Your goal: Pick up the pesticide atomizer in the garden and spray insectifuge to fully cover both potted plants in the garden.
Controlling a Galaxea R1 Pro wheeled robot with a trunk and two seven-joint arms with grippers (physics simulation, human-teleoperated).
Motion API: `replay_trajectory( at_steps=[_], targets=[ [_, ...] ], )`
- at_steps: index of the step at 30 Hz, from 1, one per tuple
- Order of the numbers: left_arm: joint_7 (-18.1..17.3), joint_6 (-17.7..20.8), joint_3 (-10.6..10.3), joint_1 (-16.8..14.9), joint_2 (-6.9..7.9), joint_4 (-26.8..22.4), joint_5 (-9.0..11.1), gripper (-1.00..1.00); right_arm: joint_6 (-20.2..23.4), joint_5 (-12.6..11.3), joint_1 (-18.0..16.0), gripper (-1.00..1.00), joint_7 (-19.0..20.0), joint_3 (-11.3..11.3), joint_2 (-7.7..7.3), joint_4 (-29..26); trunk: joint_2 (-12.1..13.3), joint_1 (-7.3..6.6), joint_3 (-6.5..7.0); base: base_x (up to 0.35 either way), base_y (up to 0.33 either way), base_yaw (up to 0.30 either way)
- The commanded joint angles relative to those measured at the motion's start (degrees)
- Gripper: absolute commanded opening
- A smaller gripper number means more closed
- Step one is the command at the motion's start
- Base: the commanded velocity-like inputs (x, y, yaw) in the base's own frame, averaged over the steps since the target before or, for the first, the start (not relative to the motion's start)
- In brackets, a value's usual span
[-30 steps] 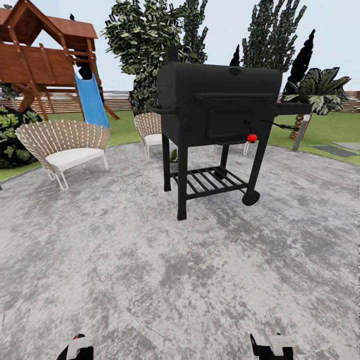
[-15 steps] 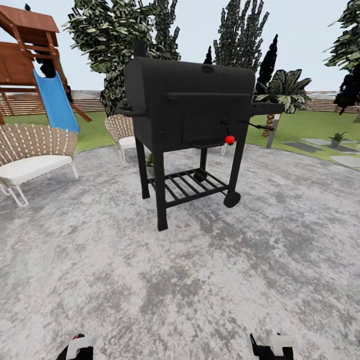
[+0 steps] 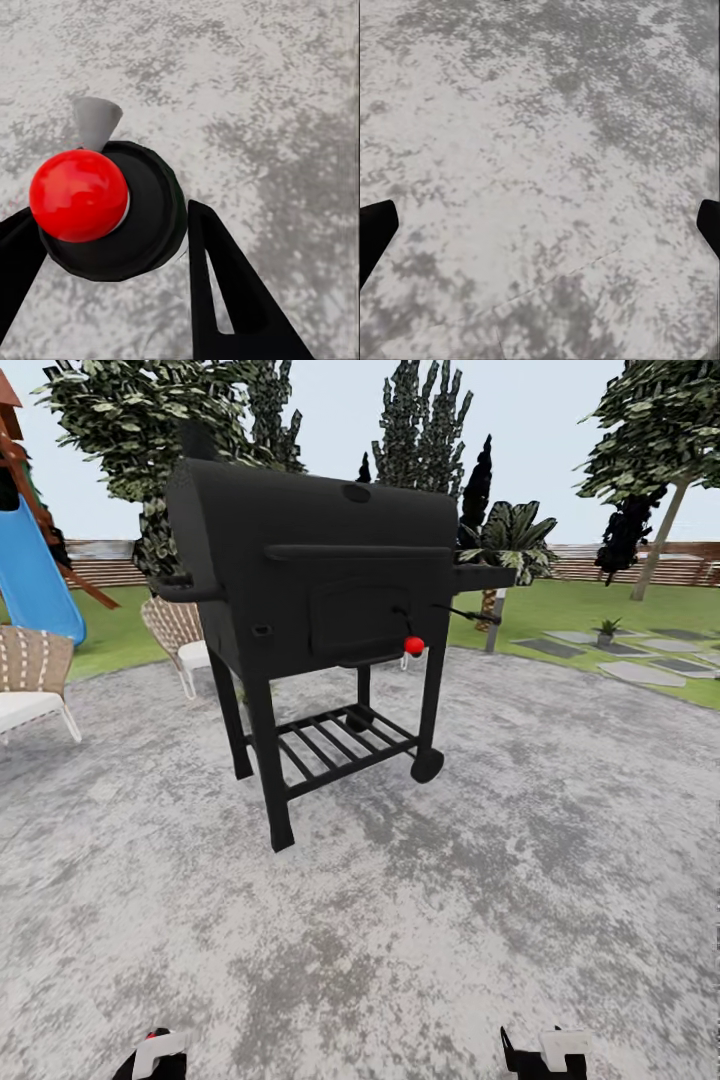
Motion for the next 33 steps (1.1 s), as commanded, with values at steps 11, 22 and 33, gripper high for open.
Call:
replay_trajectory(
  at_steps=[11, 22, 33],
  targets=[
    [0.04, -0.20, 0.19, -0.02, 0.00, 0.03, -0.26, -1.00, -0.16, 0.51, -0.05, 1.00, -0.10, -0.36, 0.02, 0.08, -0.02, 0.02, -0.05, 0.339, -0.001, -0.275],
    [0.04, -0.20, 0.21, -0.02, 0.00, 0.07, -0.22, -1.00, -0.16, 0.51, -0.05, 1.00, -0.13, -0.36, 0.02, 0.07, -0.02, 0.02, -0.05, 0.321, -0.140, -0.275],
    [0.04, -0.20, 0.19, -0.02, 0.00, 0.04, 0.70, -1.00, -0.16, 0.51, -0.05, 1.00, -0.12, -0.36, 0.02, 0.04, -0.02, 0.02, -0.05, 0.064, -0.045, -0.275]
  ],
)
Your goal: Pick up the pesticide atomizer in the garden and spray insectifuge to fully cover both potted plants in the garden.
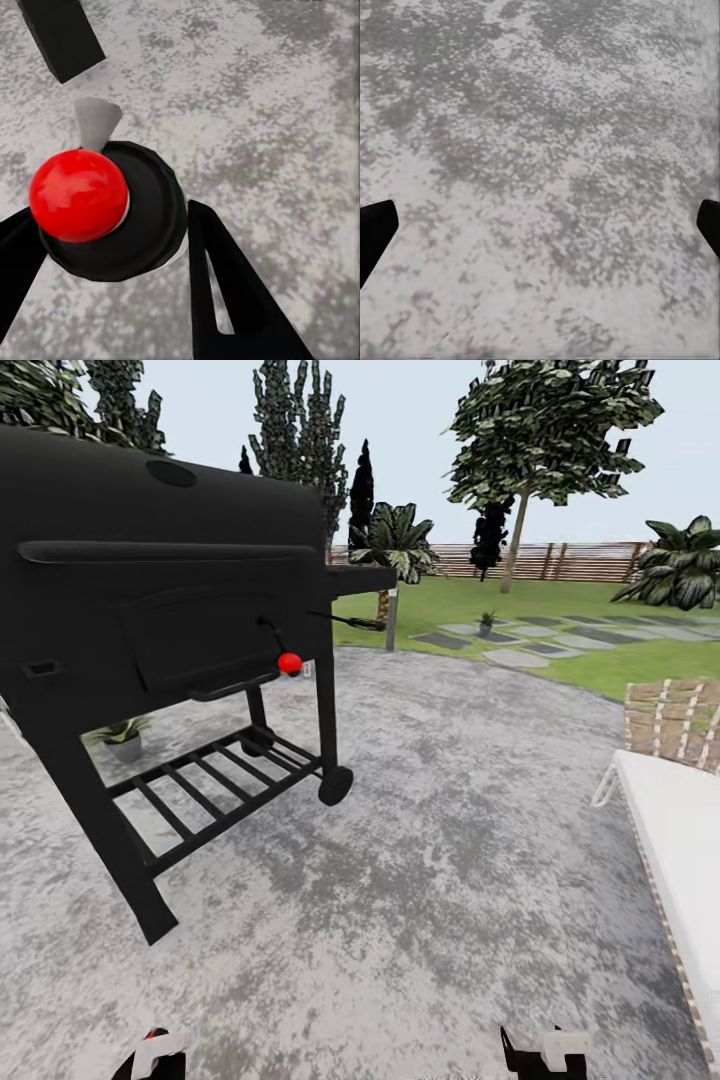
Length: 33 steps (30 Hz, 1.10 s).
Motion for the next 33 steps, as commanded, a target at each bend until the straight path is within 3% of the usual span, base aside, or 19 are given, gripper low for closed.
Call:
replay_trajectory(
  at_steps=[1, 8, 33],
  targets=[
    [0.04, -0.19, 0.13, -0.02, 0.00, 0.03, -0.17, -1.00, -0.16, 0.50, -0.05, 1.00, -0.12, -0.36, 0.02, 0.07, -0.02, -0.01, -0.05, 0.001, -0.001, -0.275],
    [0.04, -0.19, 0.13, -0.02, 0.00, 0.02, -0.17, -1.00, -0.16, 0.50, -0.05, 1.00, -0.10, -0.36, 0.02, 0.09, -0.02, -0.01, -0.05, 0.081, 0.000, -0.275],
    [0.04, -0.19, 0.20, -0.02, 0.00, 0.02, -0.15, -1.00, -0.16, 0.50, -0.05, 1.00, -0.10, -0.36, 0.02, 0.09, -0.02, -0.01, -0.05, 0.334, 0.000, -0.275]
  ],
)
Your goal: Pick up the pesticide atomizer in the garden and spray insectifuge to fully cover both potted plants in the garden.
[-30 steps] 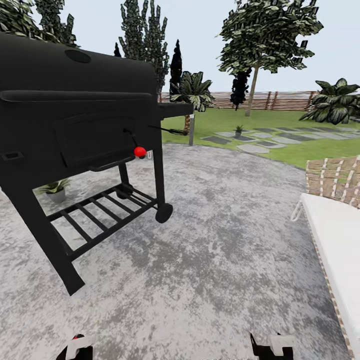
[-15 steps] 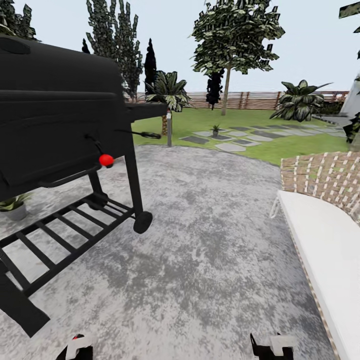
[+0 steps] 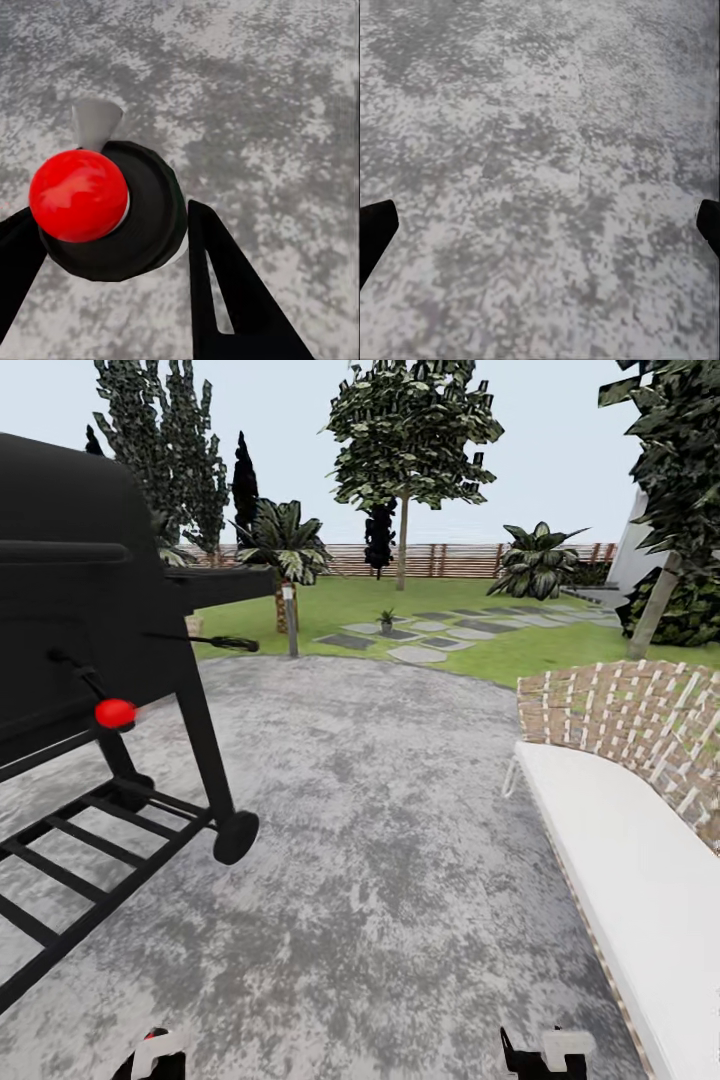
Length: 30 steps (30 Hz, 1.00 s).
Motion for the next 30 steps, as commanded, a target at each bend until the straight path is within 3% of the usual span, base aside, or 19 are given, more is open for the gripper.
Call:
replay_trajectory(
  at_steps=[1, 9, 30],
  targets=[
    [0.04, -0.19, 0.14, -0.02, 0.00, 0.03, -0.16, -1.00, -0.17, 0.51, -0.05, 1.00, -0.13, -0.36, 0.02, 0.07, -0.02, 0.02, -0.05, 0.339, 0.000, -0.275],
    [0.04, -0.19, 0.16, -0.02, 0.00, 0.03, -0.18, -1.00, -0.17, 0.51, -0.05, 1.00, -0.15, -0.36, 0.10, 0.06, -0.02, 0.02, -0.05, 0.339, 0.000, -0.199],
    [0.04, -0.19, 0.09, -0.02, 0.00, 0.03, -0.19, -1.00, -0.17, 0.51, -0.05, 1.00, -0.13, -0.36, -0.07, 0.08, -0.02, 0.02, -0.05, 0.339, 0.000, -0.005]
  ],
)
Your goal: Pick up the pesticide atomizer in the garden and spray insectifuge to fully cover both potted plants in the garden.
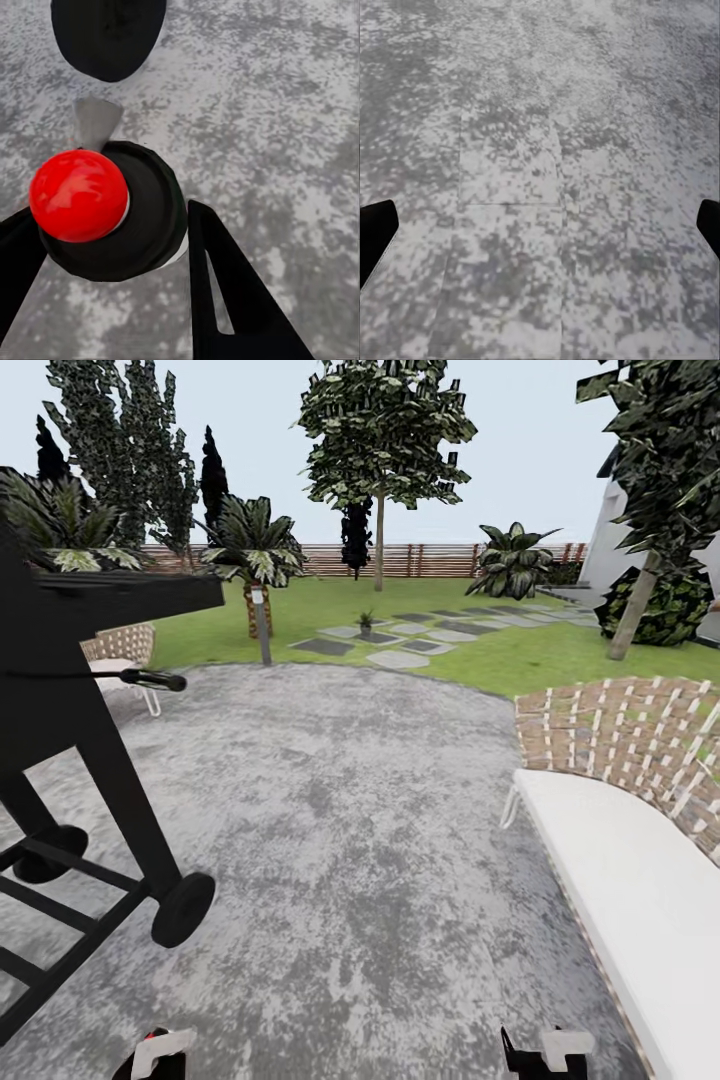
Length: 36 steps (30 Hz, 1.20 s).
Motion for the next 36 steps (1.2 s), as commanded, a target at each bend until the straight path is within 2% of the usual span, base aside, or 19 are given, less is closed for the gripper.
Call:
replay_trajectory(
  at_steps=[1, 23, 29, 36],
  targets=[
    [0.04, -0.20, 0.12, -0.04, -0.01, 0.05, -0.17, -1.00, -0.16, 0.51, -0.03, 1.00, -0.13, -0.36, 0.01, 0.05, -0.02, 0.02, -0.05, 0.339, 0.000, 0.000],
    [0.04, -0.19, 0.14, -0.04, -0.01, 0.05, -0.17, -1.00, -0.16, 0.51, -0.03, 1.00, -0.19, -0.36, 0.03, 0.05, -0.02, 0.02, -0.05, 0.339, -0.003, 0.000],
    [0.04, -0.19, 0.13, -0.04, -0.01, 0.05, -0.17, -1.00, -0.16, 0.51, -0.03, 1.00, -0.20, -0.36, 0.10, 0.05, -0.02, 0.02, -0.05, 0.322, -0.143, -0.014],
    [0.04, -0.20, 0.15, -0.04, -0.01, 0.05, -0.17, -1.00, -0.16, 0.51, -0.03, 1.00, -0.20, -0.36, 0.10, 0.05, -0.02, 0.02, -0.05, 0.312, -0.172, -0.187]
  ],
)
